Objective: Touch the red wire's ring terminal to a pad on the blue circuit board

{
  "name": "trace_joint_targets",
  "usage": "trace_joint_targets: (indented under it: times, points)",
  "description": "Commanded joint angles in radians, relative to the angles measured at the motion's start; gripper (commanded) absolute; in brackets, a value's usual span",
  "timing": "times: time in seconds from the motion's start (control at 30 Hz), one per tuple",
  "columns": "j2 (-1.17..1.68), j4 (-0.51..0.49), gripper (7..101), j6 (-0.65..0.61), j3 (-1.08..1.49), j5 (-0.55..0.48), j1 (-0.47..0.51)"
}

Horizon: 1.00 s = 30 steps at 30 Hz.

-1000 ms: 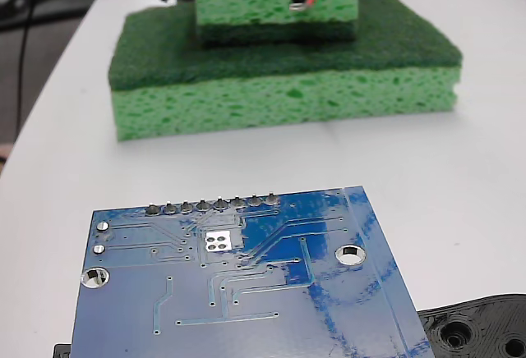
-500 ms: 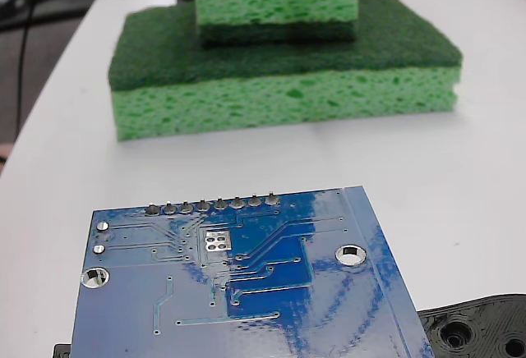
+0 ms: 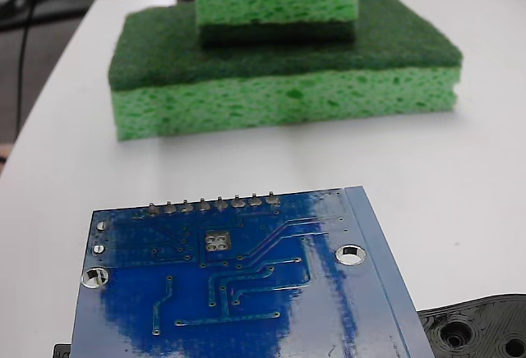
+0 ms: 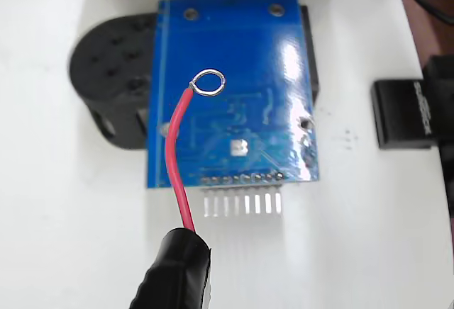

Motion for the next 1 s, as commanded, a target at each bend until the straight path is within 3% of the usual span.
trace_joint_targets:
  times: [0.03,0.6,1.0]
  points:
    - [-0.018,-0.023,100.3,-0.012,-0.017,-0.037,0.021]
    - [-0.222,-0.031,100.3,-0.075,-0.110,-0.118,0.067]
    - [-0.290,-0.087,100.3,-0.083,-0.100,-0.137,0.077]
